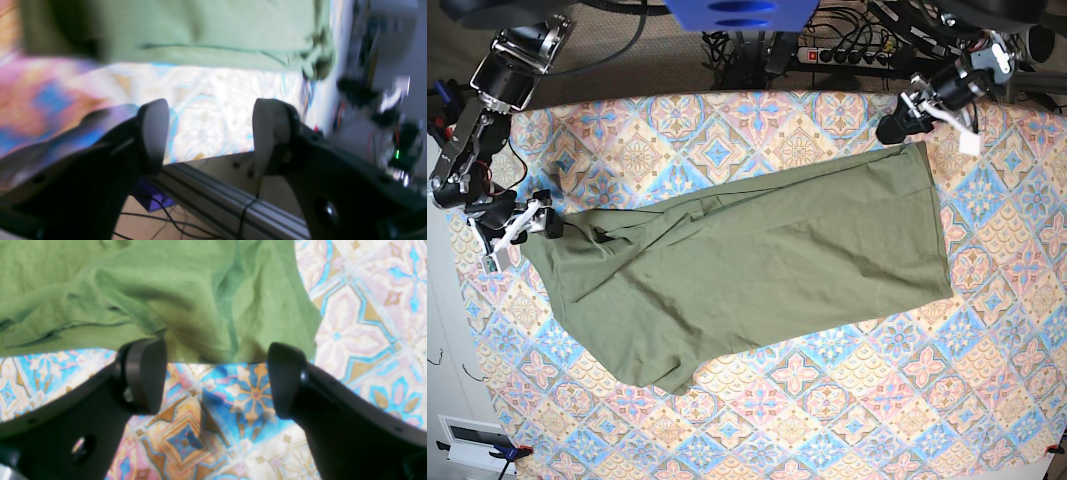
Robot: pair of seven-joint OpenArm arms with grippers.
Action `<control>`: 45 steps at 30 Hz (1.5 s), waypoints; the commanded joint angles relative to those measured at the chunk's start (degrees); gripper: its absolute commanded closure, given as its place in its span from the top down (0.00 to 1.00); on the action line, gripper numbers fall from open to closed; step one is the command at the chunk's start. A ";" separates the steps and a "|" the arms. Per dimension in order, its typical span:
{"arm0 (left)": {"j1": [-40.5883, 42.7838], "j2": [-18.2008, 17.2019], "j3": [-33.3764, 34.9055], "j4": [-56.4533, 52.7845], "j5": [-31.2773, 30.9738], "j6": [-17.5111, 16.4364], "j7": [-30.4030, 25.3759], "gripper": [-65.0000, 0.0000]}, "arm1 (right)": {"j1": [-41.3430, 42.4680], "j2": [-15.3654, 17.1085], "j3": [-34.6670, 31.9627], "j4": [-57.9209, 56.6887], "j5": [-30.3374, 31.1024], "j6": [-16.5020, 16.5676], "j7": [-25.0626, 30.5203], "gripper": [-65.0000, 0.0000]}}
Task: Layout the t-shirt on the table in an organized manner, then fold the t-shirt properly
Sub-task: 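Regrasp the folded corner with the left gripper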
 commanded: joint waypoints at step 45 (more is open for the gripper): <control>-18.93 3.60 -13.78 -16.85 14.55 -0.16 -0.36 0.00 | -2.21 1.24 4.07 0.88 1.12 0.17 -0.87 0.70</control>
